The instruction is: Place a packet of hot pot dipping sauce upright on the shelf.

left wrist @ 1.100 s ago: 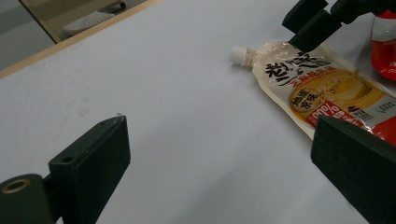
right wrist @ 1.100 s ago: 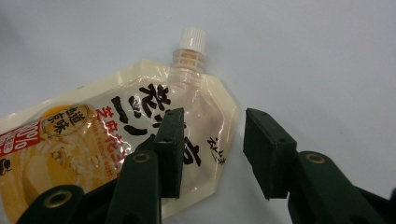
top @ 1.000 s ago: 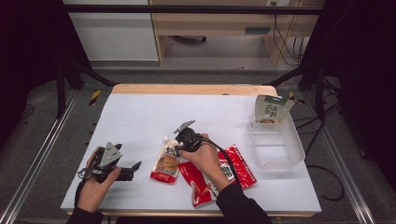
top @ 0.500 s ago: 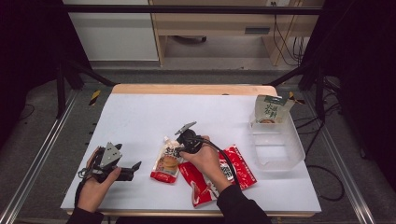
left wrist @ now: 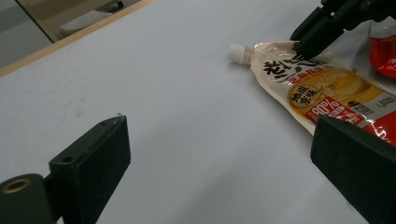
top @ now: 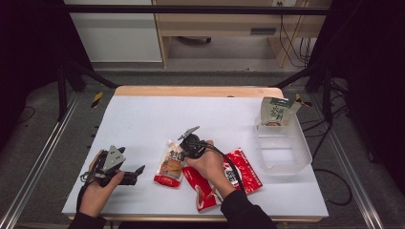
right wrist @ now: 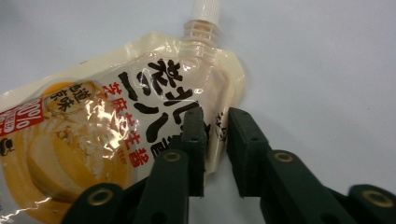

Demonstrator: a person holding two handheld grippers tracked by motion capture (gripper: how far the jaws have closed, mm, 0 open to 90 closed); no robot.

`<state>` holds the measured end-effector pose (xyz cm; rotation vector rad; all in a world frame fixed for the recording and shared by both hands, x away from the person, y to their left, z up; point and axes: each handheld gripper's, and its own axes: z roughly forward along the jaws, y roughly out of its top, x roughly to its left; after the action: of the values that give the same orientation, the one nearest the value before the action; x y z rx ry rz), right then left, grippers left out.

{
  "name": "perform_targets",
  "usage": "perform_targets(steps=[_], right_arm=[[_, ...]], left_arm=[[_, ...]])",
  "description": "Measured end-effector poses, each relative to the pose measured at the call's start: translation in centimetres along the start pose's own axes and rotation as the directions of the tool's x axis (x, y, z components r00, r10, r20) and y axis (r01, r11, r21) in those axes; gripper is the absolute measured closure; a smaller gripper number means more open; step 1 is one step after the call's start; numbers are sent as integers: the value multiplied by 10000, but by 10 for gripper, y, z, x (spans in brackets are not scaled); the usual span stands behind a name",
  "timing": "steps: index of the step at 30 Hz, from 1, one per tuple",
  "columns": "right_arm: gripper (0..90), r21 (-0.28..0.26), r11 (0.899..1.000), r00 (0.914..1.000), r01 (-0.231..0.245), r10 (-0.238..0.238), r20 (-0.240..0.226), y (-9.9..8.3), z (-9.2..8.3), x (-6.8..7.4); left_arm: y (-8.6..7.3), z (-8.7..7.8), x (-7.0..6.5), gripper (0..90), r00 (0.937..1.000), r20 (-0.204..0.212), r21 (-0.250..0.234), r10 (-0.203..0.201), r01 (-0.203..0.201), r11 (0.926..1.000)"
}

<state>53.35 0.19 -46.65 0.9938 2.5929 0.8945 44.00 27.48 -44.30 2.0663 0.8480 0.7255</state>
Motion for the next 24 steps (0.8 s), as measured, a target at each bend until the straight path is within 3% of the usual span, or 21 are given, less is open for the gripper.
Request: perform_targets(steps=[2,7,11,24], right_arm=[[857,-88,10000,10000,-21,21,-49,-1,0,2],[885,-225,9997,9999,26,-29,-134,3,-3,2],[892,-753,9971,9997,119,-135,-202,8,-8,4],[900,-1976,9777,9966,709,-777,-271,28,-43,15]], left_arm=[[0,0,0,47,10000,6,-1,1,-1,10000],[0,-1,1,47,10000,-3,20,-5,5,10000],[0,-1,2,47,10000,-16,-21,-27,27,10000],[3,-6,1,50,9998,138,-291,-109,113,9995]])
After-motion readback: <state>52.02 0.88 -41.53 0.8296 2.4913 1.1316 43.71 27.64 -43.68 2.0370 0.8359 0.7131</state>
